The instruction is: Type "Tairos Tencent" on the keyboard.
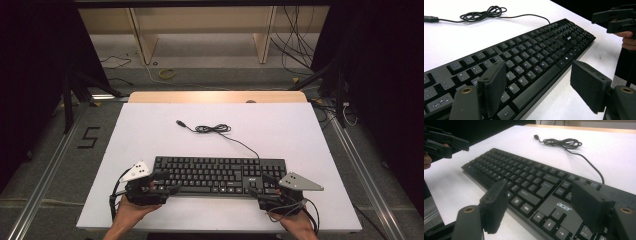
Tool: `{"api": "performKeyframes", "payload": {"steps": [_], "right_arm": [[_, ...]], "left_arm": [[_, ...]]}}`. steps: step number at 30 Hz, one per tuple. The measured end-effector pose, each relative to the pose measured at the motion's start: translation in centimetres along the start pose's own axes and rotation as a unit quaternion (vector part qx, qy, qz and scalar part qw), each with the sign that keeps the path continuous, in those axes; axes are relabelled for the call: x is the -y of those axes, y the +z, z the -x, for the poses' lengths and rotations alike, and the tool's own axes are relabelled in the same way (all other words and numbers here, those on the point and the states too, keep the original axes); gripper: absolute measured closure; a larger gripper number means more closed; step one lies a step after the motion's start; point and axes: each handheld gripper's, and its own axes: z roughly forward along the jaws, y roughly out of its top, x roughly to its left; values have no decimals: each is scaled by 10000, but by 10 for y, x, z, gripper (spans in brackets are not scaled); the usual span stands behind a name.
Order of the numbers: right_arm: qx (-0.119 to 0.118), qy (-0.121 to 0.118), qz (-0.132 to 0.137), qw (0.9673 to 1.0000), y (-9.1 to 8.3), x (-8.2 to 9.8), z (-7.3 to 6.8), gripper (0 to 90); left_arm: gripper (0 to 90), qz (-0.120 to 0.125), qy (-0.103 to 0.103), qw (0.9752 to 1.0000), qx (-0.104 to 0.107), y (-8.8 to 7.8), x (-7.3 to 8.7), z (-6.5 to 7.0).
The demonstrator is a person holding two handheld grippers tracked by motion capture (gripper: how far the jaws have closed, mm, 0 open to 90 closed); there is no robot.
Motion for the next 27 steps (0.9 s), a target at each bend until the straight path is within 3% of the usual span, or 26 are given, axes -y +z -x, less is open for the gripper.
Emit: {"api": "performKeyframes", "payload": {"steps": [20, 27], "right_arm": [[-108, -5, -50, 9999, 7, -4, -6, 313], [-273, -54, -138, 9995, 20, -11, -15, 314]], "left_arm": [[288, -3, -67, 10000, -42, 0, 0, -2], [290, -29, -84, 9999, -102, 0, 0, -4]]}}
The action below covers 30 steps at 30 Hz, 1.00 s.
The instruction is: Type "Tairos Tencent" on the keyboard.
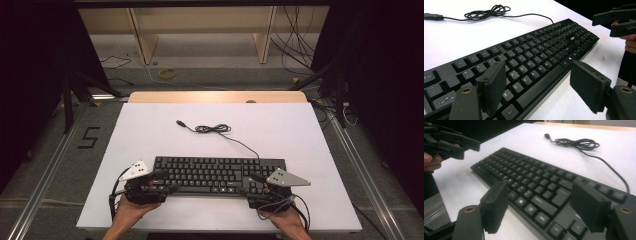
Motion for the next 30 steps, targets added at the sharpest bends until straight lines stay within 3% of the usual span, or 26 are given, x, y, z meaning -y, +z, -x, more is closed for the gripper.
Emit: {"api": "performKeyframes", "payload": {"steps": [10, 30], "right_arm": [[-285, -84, -188, 9994, 27, -14, -12, 312], [-465, -195, -559, 9972, 72, -36, -26, 376]], "left_arm": [[293, -22, -57, 9999, -86, 0, 0, -4], [325, -283, -243, 9987, -356, 1, 2, -10]]}}
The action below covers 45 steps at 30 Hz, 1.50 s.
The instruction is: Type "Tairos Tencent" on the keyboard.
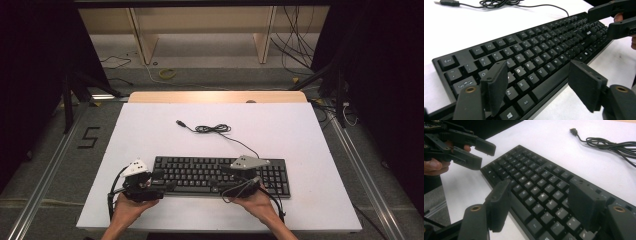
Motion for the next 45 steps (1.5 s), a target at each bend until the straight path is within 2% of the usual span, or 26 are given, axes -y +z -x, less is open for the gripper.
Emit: {"api": "performKeyframes", "payload": {"steps": [4, 8, 10, 14, 15, 24, 28, 35, 40, 45], "right_arm": [[-23, 2, -44, 10000, 6, -3, -1, 395], [-44, -29, -125, 9999, 13, -7, -2, 432], [-40, -40, -214, 9998, 18, -10, -3, 467], [-47, -52, -275, 9996, 24, -11, -5, 512], [-42, -50, -313, 9995, 28, -13, -5, 539], [-58, -5, -500, 9987, 44, -20, -8, 666], [-53, -21, -568, 9984, 55, -23, -10, 765], [-36, -10, -694, 9976, 71, -26, -10, 873], [2, -52, -801, 9968, 81, -27, -11, 900], [37, -30, -932, 9956, 93, -28, -13, 900]], "left_arm": [[347, -98, -75, 9999, -84, 0, 1, -2], [407, -219, -200, 9994, -202, 0, 2, -6], [468, -275, -257, 9990, -249, -1, 2, -8], [520, -388, -353, 9979, -370, -1, 3, -11], [556, -417, -371, 9976, -406, -1, 3, -12], [693, -604, -329, 9954, -664, -1, 4, -14], [793, -665, -272, 9945, -760, -1, 4, -16], [888, -766, -230, 9929, -878, 2, 4, -19], [893, -844, -169, 9920, -920, 3, 4, -19], [893, -860, -210, 9916, -941, 2, 4, -20]]}}
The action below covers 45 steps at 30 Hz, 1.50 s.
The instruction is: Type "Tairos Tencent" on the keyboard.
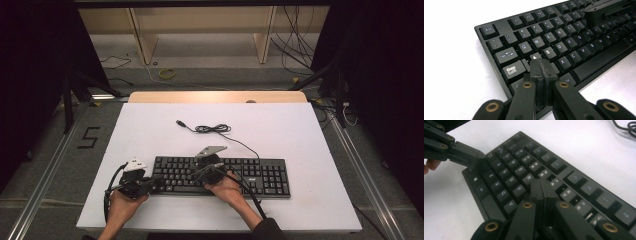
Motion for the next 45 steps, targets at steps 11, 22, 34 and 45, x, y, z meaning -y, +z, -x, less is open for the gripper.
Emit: {"api": "performKeyframes", "payload": {"steps": [11, 22, 34, 45], "right_arm": [[78, -28, -118, 9999, 14, -5, -3, 900], [124, -21, -161, 9998, 19, -6, -2, 900], [175, -56, -205, 9996, 24, -5, -5, 900], [106, 90, -154, 9998, 19, -6, -3, 900]], "left_arm": [[894, -41, -48, 10000, -14, 1, 0, -2], [894, -140, -26, 9999, -34, 3, 0, -3], [895, -219, -47, 9997, -72, 5, 1, -3], [892, -149, -83, 9998, -65, 4, 1, -3]]}}
